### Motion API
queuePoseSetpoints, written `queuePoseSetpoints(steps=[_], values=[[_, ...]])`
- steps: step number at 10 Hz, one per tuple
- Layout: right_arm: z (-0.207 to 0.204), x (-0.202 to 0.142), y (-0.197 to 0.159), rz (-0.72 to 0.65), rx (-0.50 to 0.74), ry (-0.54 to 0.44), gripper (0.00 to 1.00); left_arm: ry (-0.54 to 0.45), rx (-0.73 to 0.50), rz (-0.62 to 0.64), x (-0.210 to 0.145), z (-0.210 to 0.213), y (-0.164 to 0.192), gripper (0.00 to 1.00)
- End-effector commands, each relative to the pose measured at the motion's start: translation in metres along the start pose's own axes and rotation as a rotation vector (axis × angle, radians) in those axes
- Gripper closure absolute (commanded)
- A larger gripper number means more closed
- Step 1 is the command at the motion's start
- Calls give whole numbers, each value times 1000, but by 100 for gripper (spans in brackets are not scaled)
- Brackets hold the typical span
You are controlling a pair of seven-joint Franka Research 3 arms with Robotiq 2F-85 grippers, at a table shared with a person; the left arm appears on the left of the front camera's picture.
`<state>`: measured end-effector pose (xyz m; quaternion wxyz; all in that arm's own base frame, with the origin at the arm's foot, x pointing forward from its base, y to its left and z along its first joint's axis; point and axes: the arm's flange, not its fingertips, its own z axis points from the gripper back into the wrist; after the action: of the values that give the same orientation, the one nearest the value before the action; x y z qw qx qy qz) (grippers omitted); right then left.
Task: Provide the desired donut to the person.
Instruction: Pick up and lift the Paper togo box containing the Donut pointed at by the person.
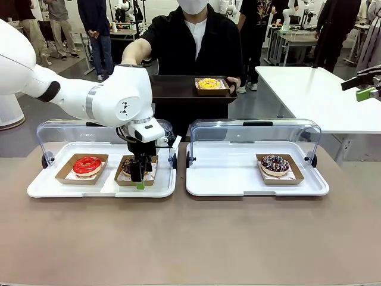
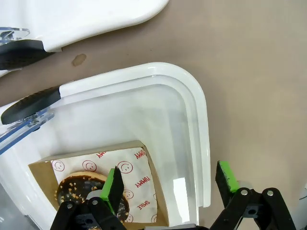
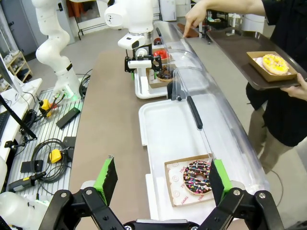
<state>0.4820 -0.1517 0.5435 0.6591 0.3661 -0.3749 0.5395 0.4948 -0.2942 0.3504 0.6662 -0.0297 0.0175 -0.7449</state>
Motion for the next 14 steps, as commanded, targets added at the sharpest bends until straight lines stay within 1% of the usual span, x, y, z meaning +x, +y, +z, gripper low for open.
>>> queuePoseSetpoints(steps=[1, 4, 7, 14], values=[[0, 0, 0, -1, -1, -8, 0, 31, 10, 25, 1, -2, -1, 0], [0, 0, 0, -1, -1, -8, 0, 46, 65, 55, 2, -8, -1, 0], [0, 0, 0, -1, -1, -8, 0, 34, 102, 63, 3, -8, -1, 0], [0, 0, 0, -1, -1, -8, 0, 46, 121, 94, 1, -29, 10, 0]])
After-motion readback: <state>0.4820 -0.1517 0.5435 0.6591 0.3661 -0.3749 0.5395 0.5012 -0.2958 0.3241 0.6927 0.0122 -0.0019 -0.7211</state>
